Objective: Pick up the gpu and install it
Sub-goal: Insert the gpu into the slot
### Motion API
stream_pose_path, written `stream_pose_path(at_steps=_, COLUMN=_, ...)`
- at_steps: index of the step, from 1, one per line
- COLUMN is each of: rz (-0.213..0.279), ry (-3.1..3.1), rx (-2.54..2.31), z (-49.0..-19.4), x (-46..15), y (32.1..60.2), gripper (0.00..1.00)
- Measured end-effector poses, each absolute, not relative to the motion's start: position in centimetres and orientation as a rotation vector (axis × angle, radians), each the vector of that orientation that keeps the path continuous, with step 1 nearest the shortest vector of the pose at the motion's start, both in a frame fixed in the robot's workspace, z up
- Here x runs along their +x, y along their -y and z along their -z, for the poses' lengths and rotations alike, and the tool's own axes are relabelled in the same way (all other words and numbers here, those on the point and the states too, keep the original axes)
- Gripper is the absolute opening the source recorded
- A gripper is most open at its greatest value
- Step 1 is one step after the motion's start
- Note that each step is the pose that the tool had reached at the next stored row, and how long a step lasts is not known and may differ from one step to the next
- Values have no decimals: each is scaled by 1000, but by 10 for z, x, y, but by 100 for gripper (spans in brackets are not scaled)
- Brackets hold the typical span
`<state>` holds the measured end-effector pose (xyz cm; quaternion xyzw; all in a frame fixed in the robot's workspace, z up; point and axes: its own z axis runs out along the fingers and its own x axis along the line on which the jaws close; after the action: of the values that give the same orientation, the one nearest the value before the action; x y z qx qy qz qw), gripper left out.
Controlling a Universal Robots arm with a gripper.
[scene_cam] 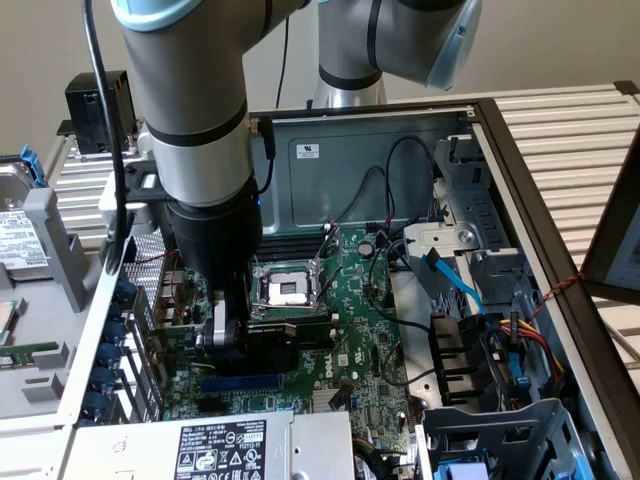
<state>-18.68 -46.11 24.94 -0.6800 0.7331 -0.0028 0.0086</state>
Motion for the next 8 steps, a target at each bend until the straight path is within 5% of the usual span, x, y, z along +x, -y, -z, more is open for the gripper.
stream_pose_path(at_steps=8, rz=9, ry=-2291, rx=-2124, z=-249, x=-188, y=461, gripper=27)
